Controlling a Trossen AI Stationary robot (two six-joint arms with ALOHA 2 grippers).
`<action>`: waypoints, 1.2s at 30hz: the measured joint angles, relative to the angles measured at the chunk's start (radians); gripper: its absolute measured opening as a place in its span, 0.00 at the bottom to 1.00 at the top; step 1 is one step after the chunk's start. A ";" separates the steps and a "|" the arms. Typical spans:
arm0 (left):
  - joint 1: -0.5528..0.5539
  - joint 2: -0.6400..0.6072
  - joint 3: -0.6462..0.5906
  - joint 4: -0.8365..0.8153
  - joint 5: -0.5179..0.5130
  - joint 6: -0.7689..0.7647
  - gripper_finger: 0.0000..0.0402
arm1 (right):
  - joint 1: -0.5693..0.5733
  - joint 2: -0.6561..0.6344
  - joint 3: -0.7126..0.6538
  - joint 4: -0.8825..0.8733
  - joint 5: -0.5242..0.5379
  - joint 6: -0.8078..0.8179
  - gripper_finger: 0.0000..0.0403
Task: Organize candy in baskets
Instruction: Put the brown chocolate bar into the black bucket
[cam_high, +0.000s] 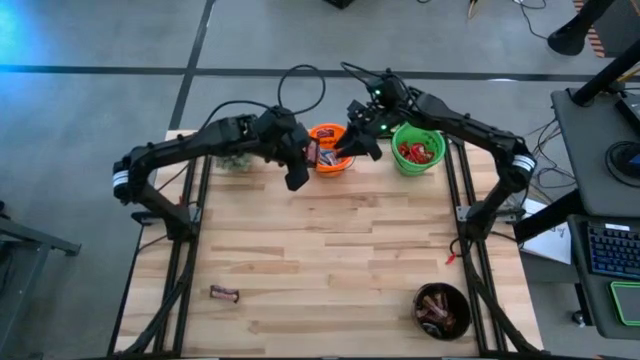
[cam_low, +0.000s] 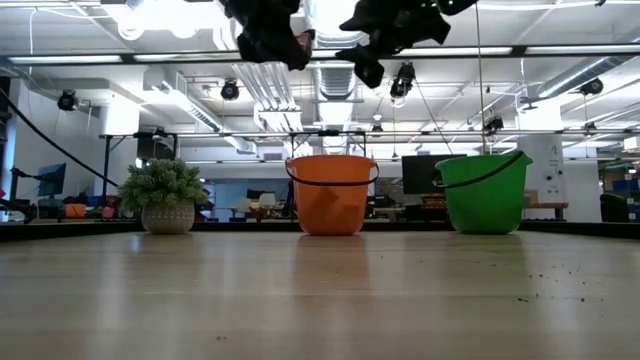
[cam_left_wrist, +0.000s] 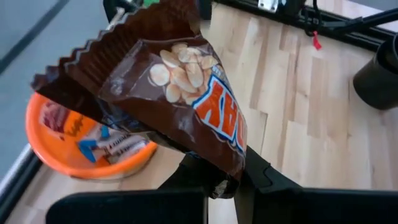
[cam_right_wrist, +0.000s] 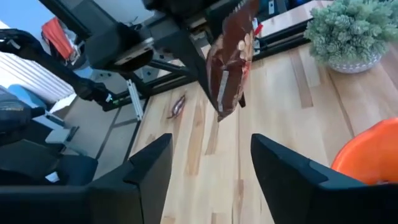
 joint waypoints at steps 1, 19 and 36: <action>0.003 0.007 0.011 0.001 0.000 0.008 0.00 | 0.000 0.012 0.007 -0.001 0.000 0.001 0.52; 0.029 0.034 0.044 -0.003 0.015 0.025 0.00 | 0.044 0.149 0.193 0.006 0.061 -0.036 0.52; 0.045 0.030 0.042 -0.054 0.025 0.060 0.00 | 0.031 0.177 0.213 -0.031 0.166 -0.069 0.52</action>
